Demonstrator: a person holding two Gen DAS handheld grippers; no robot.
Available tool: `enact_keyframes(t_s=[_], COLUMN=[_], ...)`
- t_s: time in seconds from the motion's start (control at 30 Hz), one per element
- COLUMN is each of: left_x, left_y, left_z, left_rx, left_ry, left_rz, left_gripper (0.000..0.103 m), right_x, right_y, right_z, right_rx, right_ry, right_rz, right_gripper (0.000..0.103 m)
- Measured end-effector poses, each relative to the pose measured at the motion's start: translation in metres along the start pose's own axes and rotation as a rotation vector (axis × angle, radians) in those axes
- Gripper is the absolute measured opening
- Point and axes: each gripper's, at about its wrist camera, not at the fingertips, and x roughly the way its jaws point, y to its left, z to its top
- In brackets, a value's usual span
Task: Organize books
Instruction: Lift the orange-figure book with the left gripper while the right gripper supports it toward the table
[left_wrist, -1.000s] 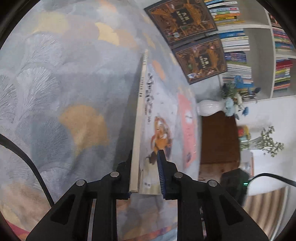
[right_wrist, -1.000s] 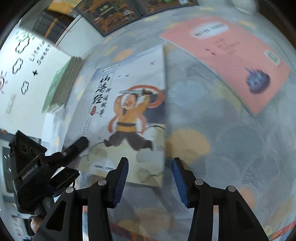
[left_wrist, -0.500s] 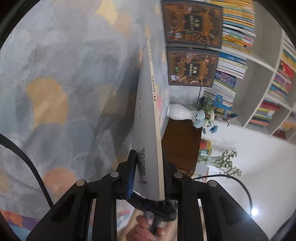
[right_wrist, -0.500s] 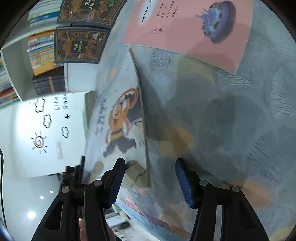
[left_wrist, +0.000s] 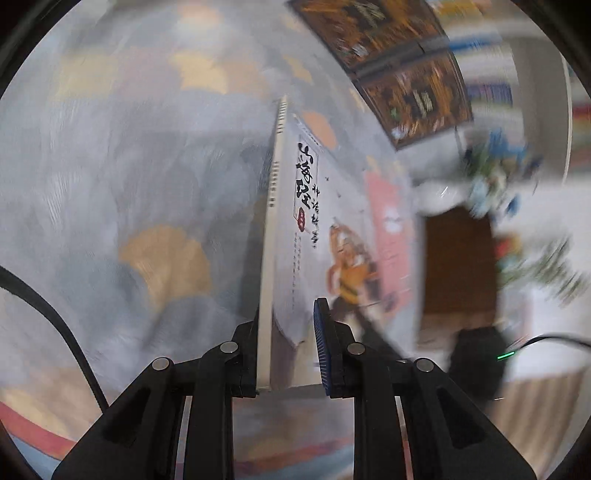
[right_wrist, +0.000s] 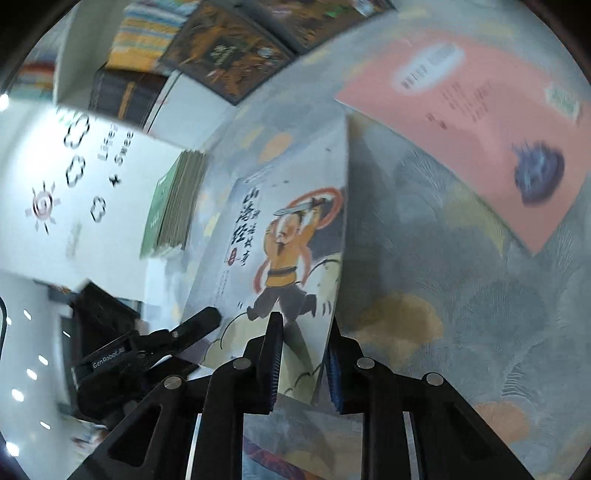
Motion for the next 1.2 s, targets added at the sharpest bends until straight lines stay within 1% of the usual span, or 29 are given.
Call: enact_keyframes(t_s=[0.07, 0.13, 0.23, 0.27, 0.33, 0.4, 0.5, 0.53, 0.67, 0.77, 0.9, 1.03, 1.2], left_x=[-0.004, -0.011, -0.031, -0.035, -0.044, -0.049, -0.062, -0.070, -0.092, -0.106, -0.129, -0.160, -0.202], left_y=[-0.011, -0.016, -0.022, -0.023, -0.022, -0.022, -0.027, -0.028, -0.026, -0.020, -0.010, 0.005, 0.042], left_z=[-0.002, -0.003, -0.001, 0.001, 0.007, 0.011, 0.013, 0.015, 0.027, 0.037, 0.054, 0.074, 0.113], left_rx=[0.081, 0.128, 0.194, 0.203, 0.225, 0.257, 0.332, 0.358, 0.374, 0.397, 0.403, 0.401, 0.355], left_ry=[-0.020, -0.041, -0.112, -0.121, -0.118, -0.110, -0.119, -0.129, -0.145, -0.158, -0.193, -0.248, -0.330], left_rz=[0.042, 0.053, 0.037, 0.033, 0.024, 0.030, 0.044, 0.038, -0.009, -0.014, -0.044, -0.049, -0.041], left_gripper=[0.018, 0.018, 0.018, 0.018, 0.018, 0.018, 0.018, 0.018, 0.018, 0.018, 0.018, 0.018, 0.018], right_x=[-0.004, -0.006, -0.008, -0.009, -0.007, -0.004, -0.001, 0.001, 0.002, 0.007, 0.015, 0.033, 0.069], right_y=[0.017, 0.031, 0.046, 0.049, 0.053, 0.058, 0.082, 0.089, 0.118, 0.140, 0.170, 0.211, 0.263], right_z=[-0.003, -0.007, -0.015, -0.018, -0.023, -0.028, -0.038, -0.039, -0.042, -0.038, -0.033, -0.024, -0.008], right_rx=[-0.076, -0.141, -0.204, -0.214, -0.211, -0.204, -0.275, -0.289, -0.306, -0.316, -0.346, -0.401, -0.469], right_ry=[-0.026, -0.043, -0.059, -0.063, -0.068, -0.067, -0.086, -0.090, -0.106, -0.139, -0.176, -0.196, -0.199], right_rz=[-0.053, -0.097, -0.108, -0.104, -0.100, -0.098, -0.144, -0.151, -0.145, -0.158, -0.167, -0.152, -0.125], right_gripper=[0.021, 0.022, 0.022, 0.022, 0.021, 0.021, 0.021, 0.021, 0.021, 0.021, 0.021, 0.021, 0.022])
